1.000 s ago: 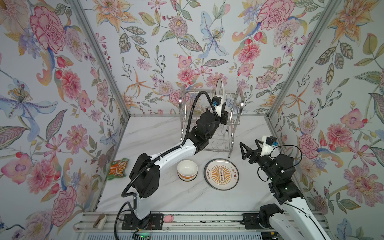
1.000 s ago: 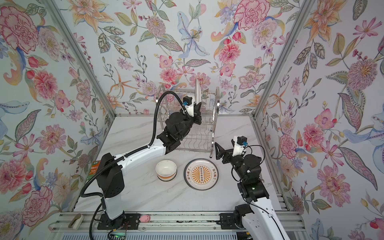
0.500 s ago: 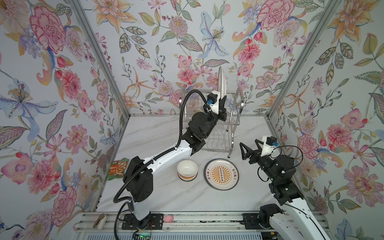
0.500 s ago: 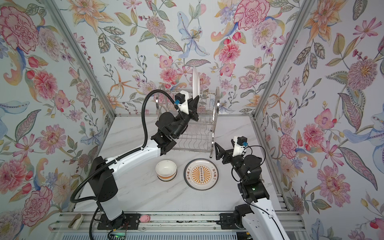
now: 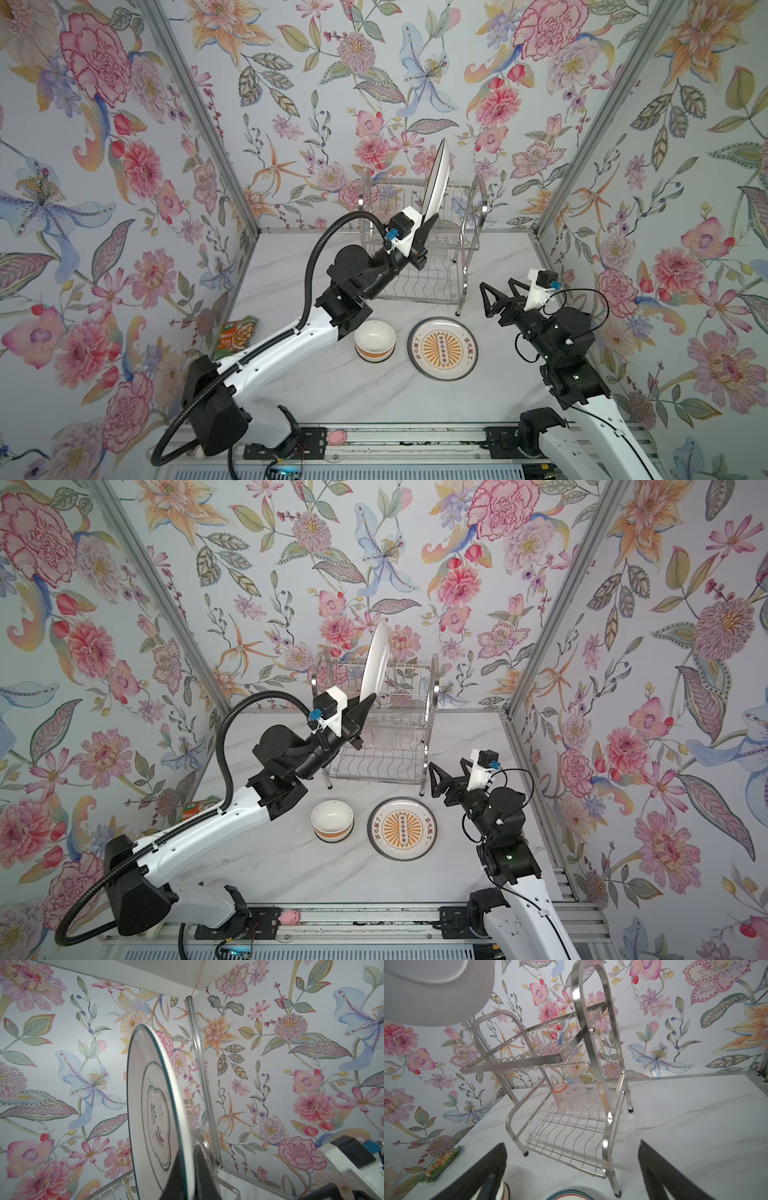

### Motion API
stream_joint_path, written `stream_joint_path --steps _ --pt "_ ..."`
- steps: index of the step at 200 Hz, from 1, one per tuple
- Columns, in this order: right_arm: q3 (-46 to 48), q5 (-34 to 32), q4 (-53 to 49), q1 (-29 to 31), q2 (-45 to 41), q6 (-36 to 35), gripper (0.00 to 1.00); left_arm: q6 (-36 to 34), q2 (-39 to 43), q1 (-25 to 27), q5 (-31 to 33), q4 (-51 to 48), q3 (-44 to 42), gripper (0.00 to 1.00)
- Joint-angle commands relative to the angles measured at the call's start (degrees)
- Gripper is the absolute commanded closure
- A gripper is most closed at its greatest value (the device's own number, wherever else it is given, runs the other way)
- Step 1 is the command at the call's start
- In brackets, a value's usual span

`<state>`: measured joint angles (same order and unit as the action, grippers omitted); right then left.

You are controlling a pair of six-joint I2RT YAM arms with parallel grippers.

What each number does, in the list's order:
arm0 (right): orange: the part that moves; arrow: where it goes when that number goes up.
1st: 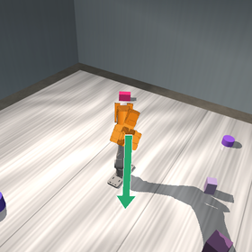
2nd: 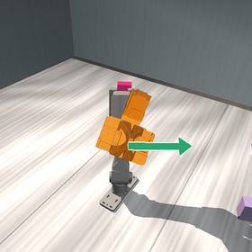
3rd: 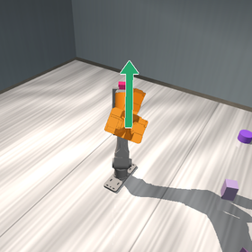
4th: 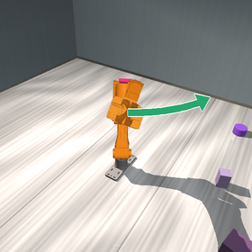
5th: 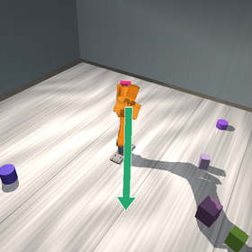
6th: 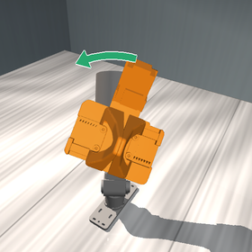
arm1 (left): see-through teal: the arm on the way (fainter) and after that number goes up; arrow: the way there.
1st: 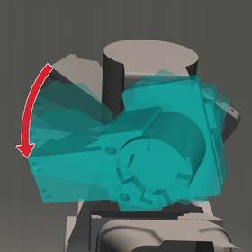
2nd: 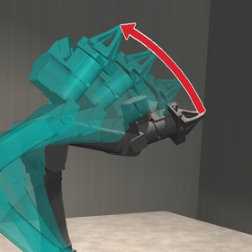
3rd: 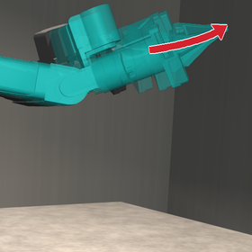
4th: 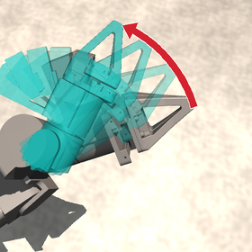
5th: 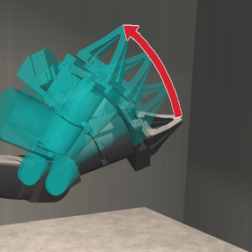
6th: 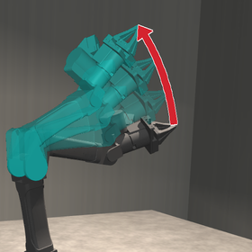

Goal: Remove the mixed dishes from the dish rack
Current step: 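Lift the white plate up out of the rack with the left gripper, then swing the white plate toward the right gripper while the right gripper reaches to it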

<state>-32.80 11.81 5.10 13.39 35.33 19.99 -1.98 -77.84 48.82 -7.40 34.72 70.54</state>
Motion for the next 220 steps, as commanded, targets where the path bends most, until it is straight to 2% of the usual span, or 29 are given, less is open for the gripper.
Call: stream_joint_path --steps 1,24,49,85,137,184,220 --pt "-2.56 1.72 -3.44 -0.45 -0.48 4.23 0.01 -7.13 6.48 0.95 -3.6 -2.33 -4.24 1.0" --pt "-2.62 2.93 -4.13 -0.39 -1.33 7.33 0.01 -14.01 11.69 2.36 -3.05 -8.35 -8.32 1.0" --pt "-3.9 4.37 -6.31 -0.47 -1.11 9.93 0.01 -22.46 17.04 4.56 0.42 -13.34 -13.79 1.0" --pt "-7.72 7.87 -11.61 -0.5 0.66 12.68 0.01 -28.69 24.51 5.46 6.07 -17.95 -22.03 1.0" --pt "-8.73 11.65 -12.57 -0.51 1.31 18.7 0.01 -40.71 32.47 8.77 15.44 -23.78 -33.41 1.0" --pt "-9.93 16.34 -13.02 0.81 4.49 23.08 0.07 -51.35 31.02 9.52 19.59 -22.93 -40.38 1.0" --pt "-10.55 13.86 -16.2 5.37 6.51 21.81 0.09 -56.25 26.07 10.12 18.49 -18.35 -41.02 1.0"
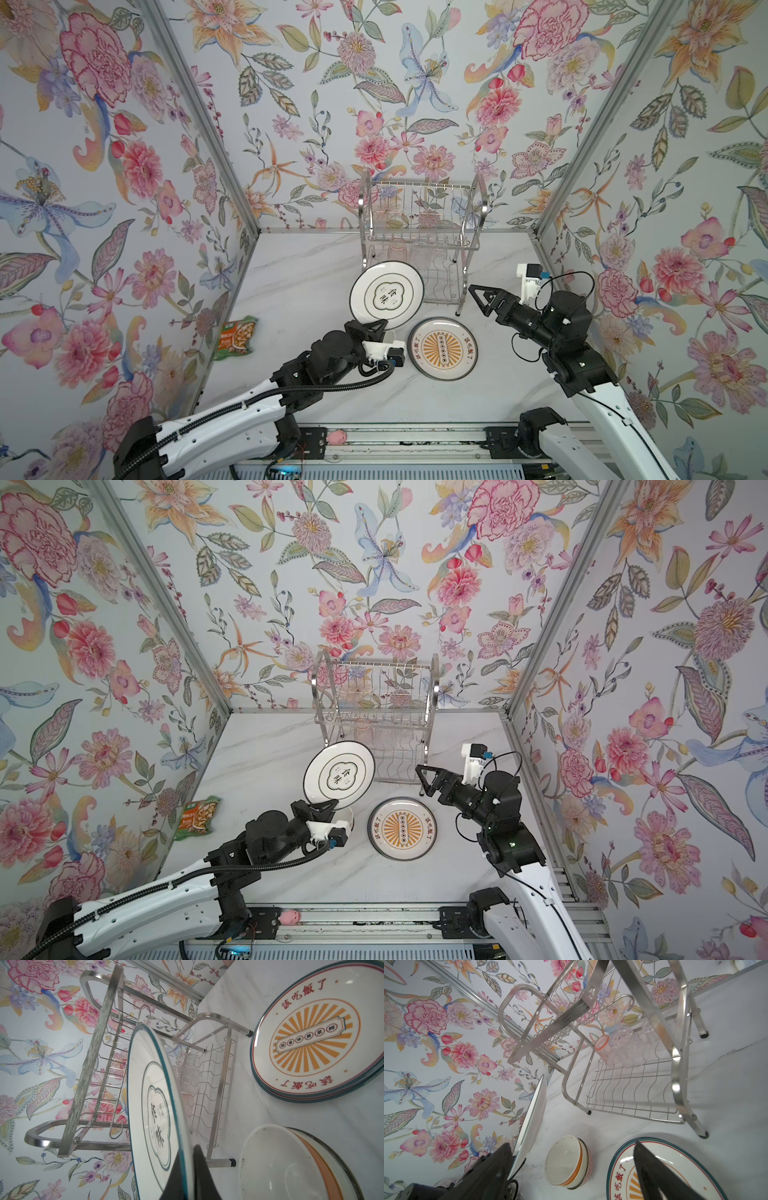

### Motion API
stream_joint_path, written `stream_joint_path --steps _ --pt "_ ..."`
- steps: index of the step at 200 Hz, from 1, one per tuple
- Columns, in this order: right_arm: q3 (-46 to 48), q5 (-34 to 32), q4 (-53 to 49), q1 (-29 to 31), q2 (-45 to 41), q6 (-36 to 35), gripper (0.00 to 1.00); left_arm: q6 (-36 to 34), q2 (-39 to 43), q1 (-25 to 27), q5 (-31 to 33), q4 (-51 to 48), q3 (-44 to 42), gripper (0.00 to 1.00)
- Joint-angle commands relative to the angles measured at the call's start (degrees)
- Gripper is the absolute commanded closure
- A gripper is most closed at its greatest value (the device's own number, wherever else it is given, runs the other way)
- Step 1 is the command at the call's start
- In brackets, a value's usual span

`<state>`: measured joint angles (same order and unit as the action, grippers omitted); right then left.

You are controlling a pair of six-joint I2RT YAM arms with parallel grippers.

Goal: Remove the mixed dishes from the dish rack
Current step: 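Swing the white plate toward the right gripper while the right gripper reaches to it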

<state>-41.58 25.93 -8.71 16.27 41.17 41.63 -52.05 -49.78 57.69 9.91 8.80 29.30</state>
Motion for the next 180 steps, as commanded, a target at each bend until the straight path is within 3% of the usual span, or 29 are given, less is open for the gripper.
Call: stream_joint_path --steps 1,81,180 --pt "-1.75 -0.35 -2.37 2.69 0.76 0.15 0.09 -6.24 -2.17 1.31 1.13 7.69 0.23 1.0" --pt "-0.75 -4.73 -2.76 8.5 8.28 1.35 0.21 -14.36 -11.22 3.28 -3.55 17.02 0.46 1.0" --pt "-1.27 -4.05 -3.44 8.47 16.73 2.93 0.5 -16.14 -20.63 4.73 -7.08 24.66 2.68 1.0"
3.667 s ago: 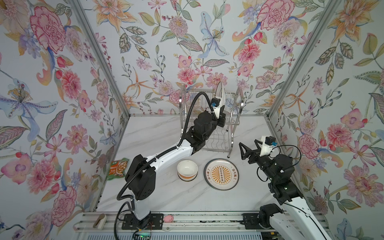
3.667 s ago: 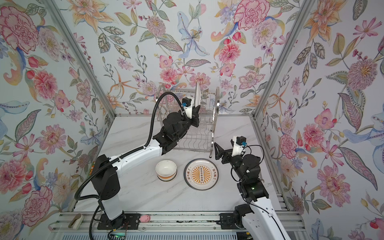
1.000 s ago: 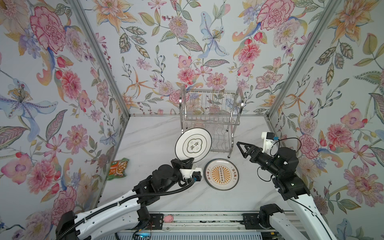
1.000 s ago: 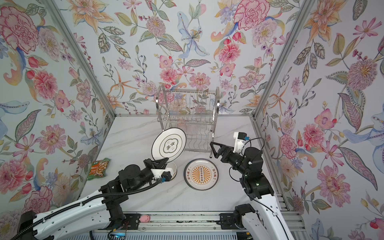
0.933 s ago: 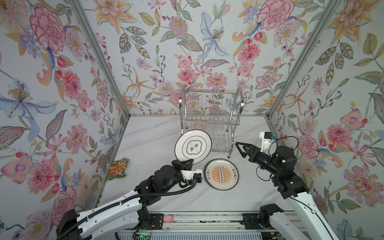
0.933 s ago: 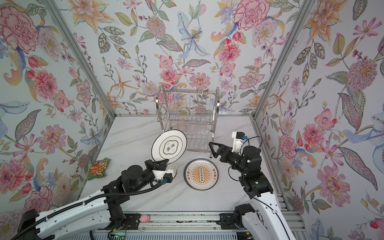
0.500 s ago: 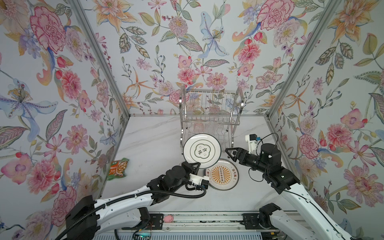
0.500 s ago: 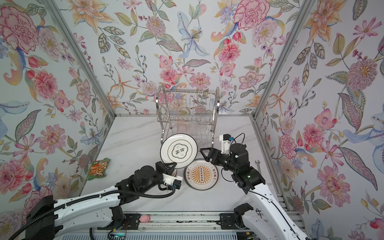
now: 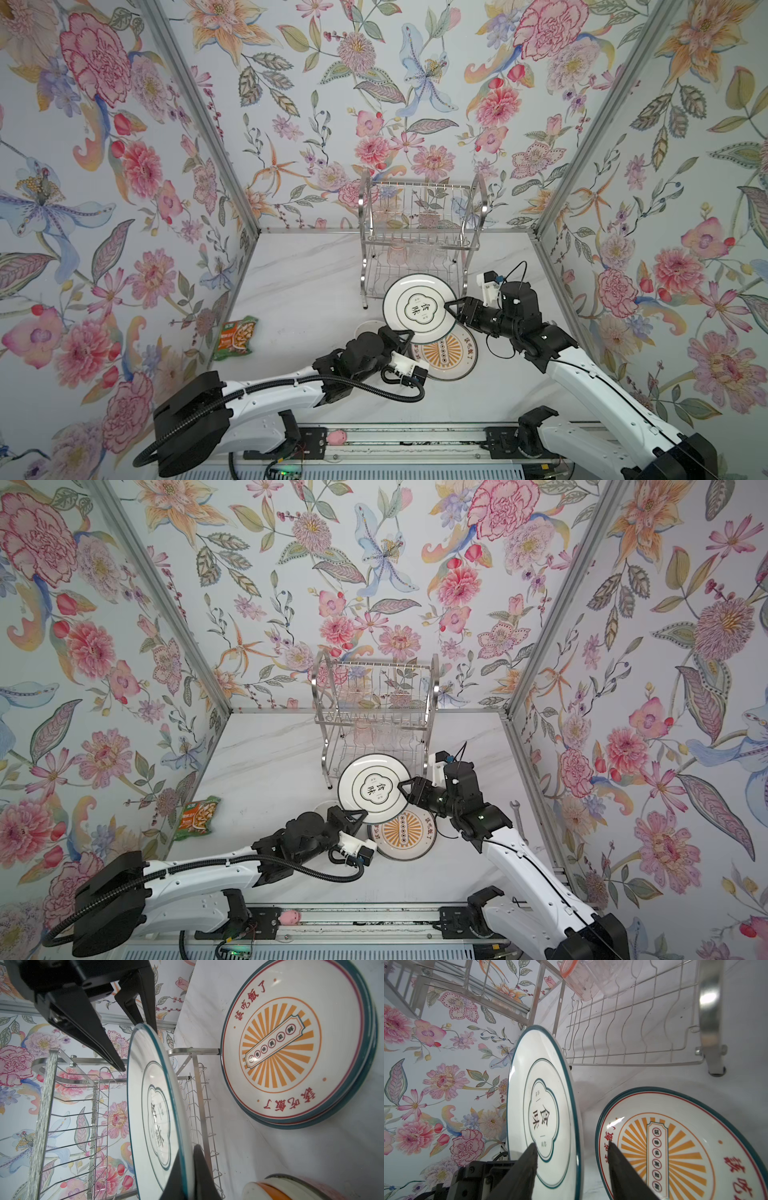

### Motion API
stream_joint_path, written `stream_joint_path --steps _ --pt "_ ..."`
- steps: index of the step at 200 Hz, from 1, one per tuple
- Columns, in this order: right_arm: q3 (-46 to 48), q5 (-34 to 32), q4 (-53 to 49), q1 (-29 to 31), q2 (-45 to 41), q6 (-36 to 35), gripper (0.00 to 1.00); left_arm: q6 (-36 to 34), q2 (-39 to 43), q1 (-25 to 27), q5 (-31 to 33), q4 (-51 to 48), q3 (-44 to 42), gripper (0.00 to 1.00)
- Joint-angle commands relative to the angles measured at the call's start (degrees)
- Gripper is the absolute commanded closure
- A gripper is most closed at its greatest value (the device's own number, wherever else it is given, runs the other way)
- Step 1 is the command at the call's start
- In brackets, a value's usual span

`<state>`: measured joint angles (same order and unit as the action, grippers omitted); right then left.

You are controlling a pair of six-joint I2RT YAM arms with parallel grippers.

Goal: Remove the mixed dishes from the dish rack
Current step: 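Swing the white plate toward the right gripper while the right gripper reaches to it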

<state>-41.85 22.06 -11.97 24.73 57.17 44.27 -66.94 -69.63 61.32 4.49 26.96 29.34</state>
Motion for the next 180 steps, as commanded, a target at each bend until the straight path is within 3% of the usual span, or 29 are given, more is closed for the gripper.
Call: stream_joint_path --steps 1,99,180 --pt "-0.98 -0.18 -0.17 -0.01 0.74 0.33 0.51 -1.3 -0.82 1.14 -1.67 6.51 2.64 1.0" --pt "1.59 3.27 -0.32 -4.63 -0.64 2.59 0.84 -2.8 -5.23 1.75 -2.13 10.04 4.16 1.0" --pt "2.64 5.48 0.44 -6.42 -0.43 2.97 0.94 -3.33 -7.19 2.2 -2.33 11.82 4.49 1.0"
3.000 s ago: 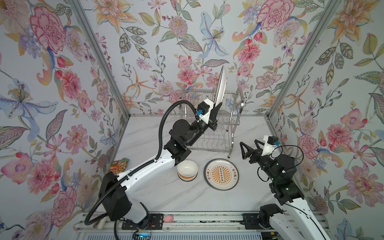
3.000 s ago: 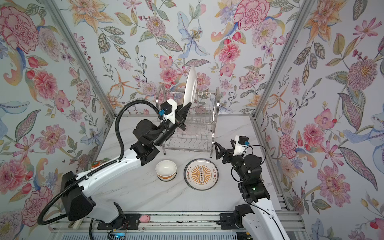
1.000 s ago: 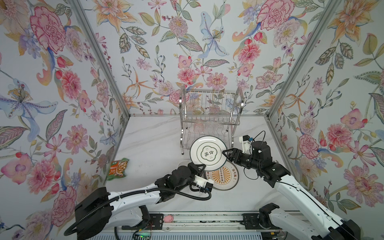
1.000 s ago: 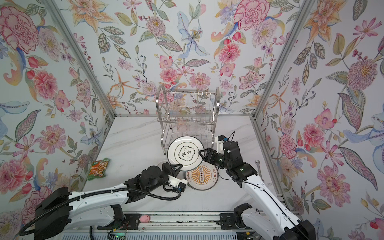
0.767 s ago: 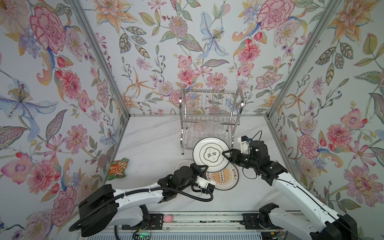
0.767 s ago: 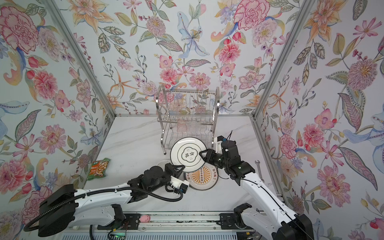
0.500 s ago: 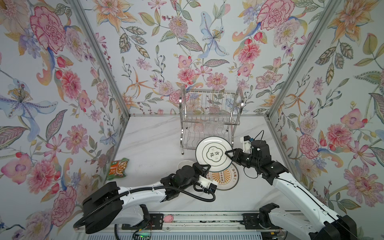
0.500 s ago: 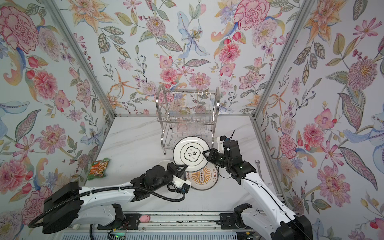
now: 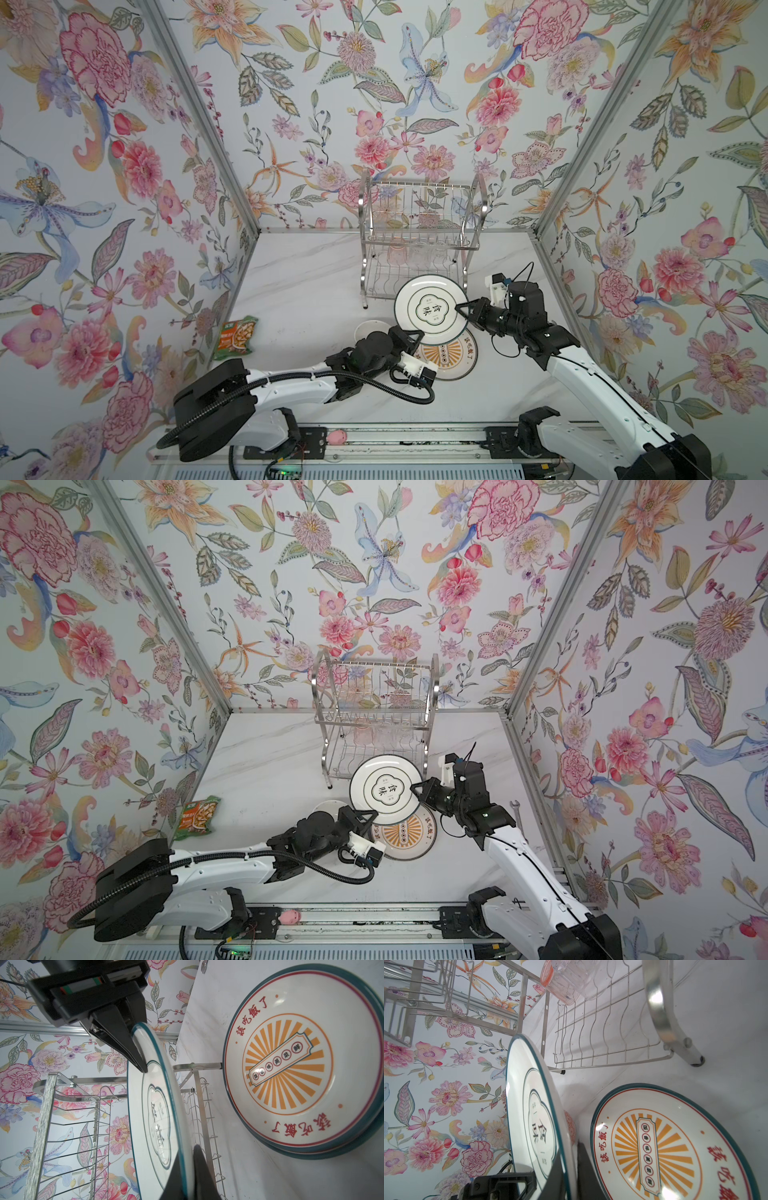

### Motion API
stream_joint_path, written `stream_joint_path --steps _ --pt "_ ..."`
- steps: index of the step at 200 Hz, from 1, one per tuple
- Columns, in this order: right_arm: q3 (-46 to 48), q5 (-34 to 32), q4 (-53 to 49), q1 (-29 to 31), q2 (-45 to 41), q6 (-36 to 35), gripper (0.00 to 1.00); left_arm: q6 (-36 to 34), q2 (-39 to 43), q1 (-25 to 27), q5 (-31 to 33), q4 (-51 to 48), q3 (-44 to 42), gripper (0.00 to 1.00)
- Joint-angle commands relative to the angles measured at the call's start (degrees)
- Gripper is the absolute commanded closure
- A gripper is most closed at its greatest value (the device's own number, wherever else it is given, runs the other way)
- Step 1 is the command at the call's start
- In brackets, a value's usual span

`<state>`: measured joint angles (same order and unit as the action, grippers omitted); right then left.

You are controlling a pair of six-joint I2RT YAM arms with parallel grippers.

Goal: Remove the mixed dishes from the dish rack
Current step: 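Swing the white plate toward the right gripper while the right gripper reaches to it, then close the right gripper on the white plate's rim and open the left gripper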

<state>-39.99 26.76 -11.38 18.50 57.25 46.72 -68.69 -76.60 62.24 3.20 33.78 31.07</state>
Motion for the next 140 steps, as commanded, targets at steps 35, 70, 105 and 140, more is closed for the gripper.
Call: stream_joint_path --steps 35,70,105,140 --pt "1.13 0.74 0.83 -0.41 -0.72 1.39 1.0 -0.93 -0.13 1.4 0.21 6.66 2.21 0.96" --pt "1.31 -2.33 1.84 -1.26 -3.81 1.66 1.0 2.04 0.46 1.41 1.34 9.61 2.32 0.08" --pt "-0.13 -5.7 -4.62 -3.22 -7.06 -1.3 1.0 8.99 3.7 1.24 1.09 11.04 2.0 0.01" --pt "0.26 -8.47 -9.74 -5.37 -12.11 -2.72 1.0 21.08 9.44 -1.51 -1.36 6.74 4.32 0.01"
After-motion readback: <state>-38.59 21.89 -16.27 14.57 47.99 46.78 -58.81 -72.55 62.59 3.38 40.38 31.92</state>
